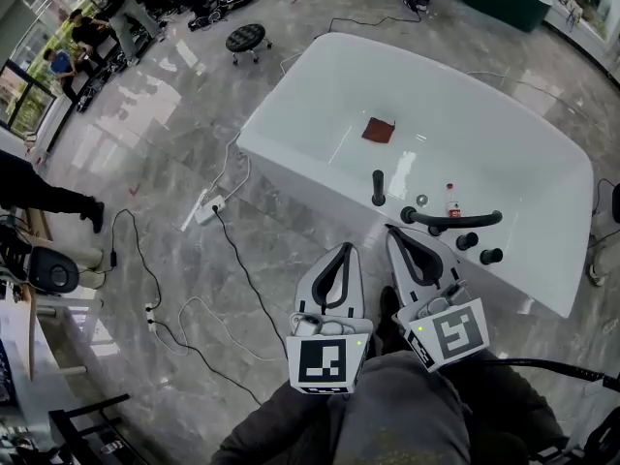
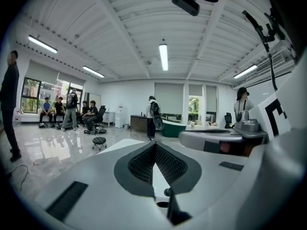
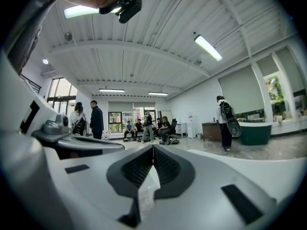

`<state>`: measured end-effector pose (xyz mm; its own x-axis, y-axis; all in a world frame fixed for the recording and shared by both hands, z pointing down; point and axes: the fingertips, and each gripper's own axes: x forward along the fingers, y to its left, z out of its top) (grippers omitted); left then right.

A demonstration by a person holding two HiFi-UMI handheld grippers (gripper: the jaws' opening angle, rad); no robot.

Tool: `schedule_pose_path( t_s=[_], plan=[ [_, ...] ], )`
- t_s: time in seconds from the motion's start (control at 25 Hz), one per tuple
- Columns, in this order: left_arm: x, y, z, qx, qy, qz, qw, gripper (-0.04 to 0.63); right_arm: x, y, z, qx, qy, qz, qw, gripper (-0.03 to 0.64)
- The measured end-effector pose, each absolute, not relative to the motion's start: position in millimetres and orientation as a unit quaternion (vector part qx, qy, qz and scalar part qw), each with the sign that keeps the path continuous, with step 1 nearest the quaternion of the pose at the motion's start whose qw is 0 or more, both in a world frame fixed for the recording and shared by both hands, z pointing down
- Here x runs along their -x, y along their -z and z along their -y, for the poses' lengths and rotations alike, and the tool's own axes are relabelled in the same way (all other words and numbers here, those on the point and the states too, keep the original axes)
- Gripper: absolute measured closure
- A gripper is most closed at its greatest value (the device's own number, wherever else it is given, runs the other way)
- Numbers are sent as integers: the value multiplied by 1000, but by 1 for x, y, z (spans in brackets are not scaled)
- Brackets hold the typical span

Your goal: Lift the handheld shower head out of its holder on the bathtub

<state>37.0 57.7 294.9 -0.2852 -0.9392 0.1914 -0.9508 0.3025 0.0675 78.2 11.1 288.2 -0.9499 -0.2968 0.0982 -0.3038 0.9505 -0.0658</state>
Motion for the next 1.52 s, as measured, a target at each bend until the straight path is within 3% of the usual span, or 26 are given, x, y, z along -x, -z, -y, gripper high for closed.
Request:
schedule_pose_path(
  t_s=[0.4,1.52],
  plan=[
    [3,-315,-24,-572,-35,809,129,592,-42,-311,26,-144,-57,986,68,612],
    [57,-327,84,-615,-49,780,108,592,16,-320,123,-180,-49,982,40,612]
  ],
)
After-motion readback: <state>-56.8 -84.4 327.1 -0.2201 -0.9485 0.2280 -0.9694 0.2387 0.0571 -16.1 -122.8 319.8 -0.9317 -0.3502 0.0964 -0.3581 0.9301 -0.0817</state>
